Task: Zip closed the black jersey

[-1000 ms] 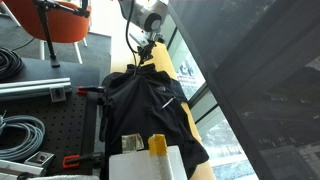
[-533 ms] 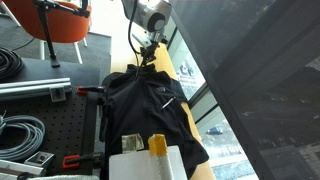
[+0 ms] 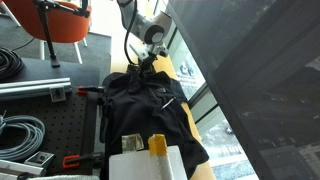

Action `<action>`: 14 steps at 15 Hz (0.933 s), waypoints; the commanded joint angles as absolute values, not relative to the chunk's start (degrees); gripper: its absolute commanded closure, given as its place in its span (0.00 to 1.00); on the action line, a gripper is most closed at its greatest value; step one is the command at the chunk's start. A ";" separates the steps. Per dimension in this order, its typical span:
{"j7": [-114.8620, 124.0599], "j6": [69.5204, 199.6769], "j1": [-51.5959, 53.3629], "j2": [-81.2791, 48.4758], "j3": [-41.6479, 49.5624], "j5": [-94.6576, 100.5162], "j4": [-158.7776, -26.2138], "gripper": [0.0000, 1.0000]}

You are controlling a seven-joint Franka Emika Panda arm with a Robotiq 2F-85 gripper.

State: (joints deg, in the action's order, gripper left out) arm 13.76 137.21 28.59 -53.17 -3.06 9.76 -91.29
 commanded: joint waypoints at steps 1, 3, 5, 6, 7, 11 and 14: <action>14.33 139.81 26.96 -47.75 -2.60 10.59 -98.13 0.61; 14.34 140.57 26.29 -44.12 -2.49 10.66 -100.58 0.49; 14.26 140.98 25.56 -39.23 -2.44 10.75 -103.47 0.35; 14.23 140.96 25.22 -36.88 -2.41 10.88 -104.74 0.27; 14.07 140.83 24.63 -33.88 -2.38 10.98 -106.57 0.20; 14.19 139.38 21.97 -21.97 -2.15 11.27 -115.26 0.00; 13.29 138.94 18.37 -13.13 -2.36 10.89 -123.53 0.00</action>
